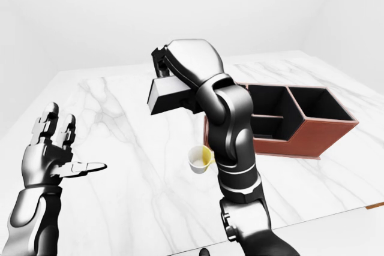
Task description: Pick up the book and place it in the caddy.
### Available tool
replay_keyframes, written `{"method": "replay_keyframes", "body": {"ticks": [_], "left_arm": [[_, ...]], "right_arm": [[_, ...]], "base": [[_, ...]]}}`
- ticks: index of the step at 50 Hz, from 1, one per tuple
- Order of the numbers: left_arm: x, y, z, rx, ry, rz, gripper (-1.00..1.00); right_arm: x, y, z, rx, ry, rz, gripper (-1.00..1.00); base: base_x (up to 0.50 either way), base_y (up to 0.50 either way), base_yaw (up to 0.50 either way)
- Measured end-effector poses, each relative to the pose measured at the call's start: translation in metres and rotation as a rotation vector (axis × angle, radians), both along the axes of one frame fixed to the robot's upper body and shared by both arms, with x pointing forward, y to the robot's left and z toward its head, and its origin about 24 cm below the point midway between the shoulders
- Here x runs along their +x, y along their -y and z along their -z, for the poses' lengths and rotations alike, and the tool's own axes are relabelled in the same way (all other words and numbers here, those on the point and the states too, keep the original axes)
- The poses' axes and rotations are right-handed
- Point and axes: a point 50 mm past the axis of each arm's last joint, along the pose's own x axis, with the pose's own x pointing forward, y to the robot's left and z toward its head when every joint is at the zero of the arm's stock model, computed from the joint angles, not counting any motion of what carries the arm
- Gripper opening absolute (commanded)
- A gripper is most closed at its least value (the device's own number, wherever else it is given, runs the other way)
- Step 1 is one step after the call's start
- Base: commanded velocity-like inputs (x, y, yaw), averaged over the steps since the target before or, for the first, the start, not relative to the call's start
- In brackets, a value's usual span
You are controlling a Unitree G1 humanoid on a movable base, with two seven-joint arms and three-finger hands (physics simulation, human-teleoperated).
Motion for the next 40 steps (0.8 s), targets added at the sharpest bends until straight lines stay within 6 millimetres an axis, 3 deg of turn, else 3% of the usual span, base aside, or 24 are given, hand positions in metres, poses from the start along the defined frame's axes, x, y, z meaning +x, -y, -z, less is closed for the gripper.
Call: {"method": "replay_keyframes", "body": {"ticks": [14, 40], "left_arm": [[0.003, 0.006, -0.002, 0.006, 0.006, 0.014, 1.0], [0.01, 0.017, -0.002, 0.016, 0.002, 0.035, 1.0]], "right_arm": [[-0.005, 0.022, -0.017, -0.003, 0.075, 0.046, -1.0], [0.023, 0.096, 0.005, -0.007, -0.079, 0.233, -1.0]], "base": [[0.0, 0.0, 0.0], [0.0, 0.0, 0.0]]}}
